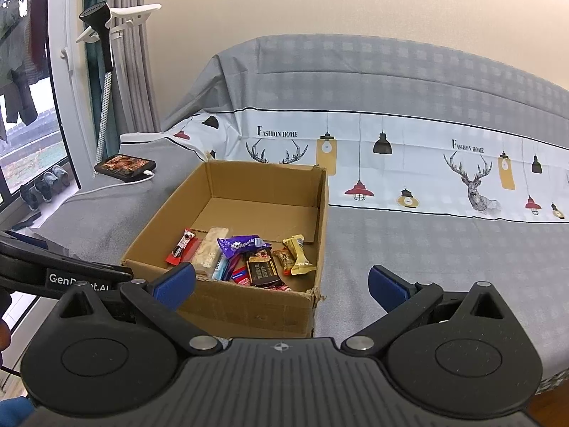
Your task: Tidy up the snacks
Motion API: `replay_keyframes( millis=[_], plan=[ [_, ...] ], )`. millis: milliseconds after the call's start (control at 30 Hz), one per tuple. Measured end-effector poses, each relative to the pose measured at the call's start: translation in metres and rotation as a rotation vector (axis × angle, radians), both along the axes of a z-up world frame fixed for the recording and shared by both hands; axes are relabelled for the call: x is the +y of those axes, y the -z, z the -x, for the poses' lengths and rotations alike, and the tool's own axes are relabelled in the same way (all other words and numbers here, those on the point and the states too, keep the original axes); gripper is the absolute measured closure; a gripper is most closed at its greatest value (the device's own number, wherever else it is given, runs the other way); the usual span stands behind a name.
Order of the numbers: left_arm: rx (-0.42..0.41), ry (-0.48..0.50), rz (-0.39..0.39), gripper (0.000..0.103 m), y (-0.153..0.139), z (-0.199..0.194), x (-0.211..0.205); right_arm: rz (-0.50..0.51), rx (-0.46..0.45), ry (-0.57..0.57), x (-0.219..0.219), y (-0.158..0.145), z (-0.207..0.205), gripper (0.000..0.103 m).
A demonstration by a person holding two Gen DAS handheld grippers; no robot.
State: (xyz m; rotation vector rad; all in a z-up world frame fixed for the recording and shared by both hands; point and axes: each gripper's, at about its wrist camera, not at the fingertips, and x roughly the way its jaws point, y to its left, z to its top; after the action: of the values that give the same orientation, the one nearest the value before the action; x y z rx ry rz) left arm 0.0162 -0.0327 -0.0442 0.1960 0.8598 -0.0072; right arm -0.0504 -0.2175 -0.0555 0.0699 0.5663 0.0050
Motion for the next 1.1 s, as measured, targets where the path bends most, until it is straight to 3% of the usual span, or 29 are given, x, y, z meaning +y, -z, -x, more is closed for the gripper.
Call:
replay_keyframes(
  millis=[700, 867, 1100],
  plan=[
    [-0.012, 0.01, -0.01, 0.0, 0.002, 0.0053, -0.0041, -0.001, 0.0, -0.003, 0.0, 0.0002, -0.0006, 0.001],
    [-0.061, 0.013, -0.031, 0.0, 0.0012, 0.007, -0.004, -0.001, 0.001, -0.003, -0.0002, 0.0005, -0.0007, 0.001],
    [-0.068, 0.015, -0.013, 0.0, -0.0009, 0.0076, -0.0028, -0.002, 0.003, -0.004, 0.0001, 0.0004, -0.0007, 0.001]
  ],
)
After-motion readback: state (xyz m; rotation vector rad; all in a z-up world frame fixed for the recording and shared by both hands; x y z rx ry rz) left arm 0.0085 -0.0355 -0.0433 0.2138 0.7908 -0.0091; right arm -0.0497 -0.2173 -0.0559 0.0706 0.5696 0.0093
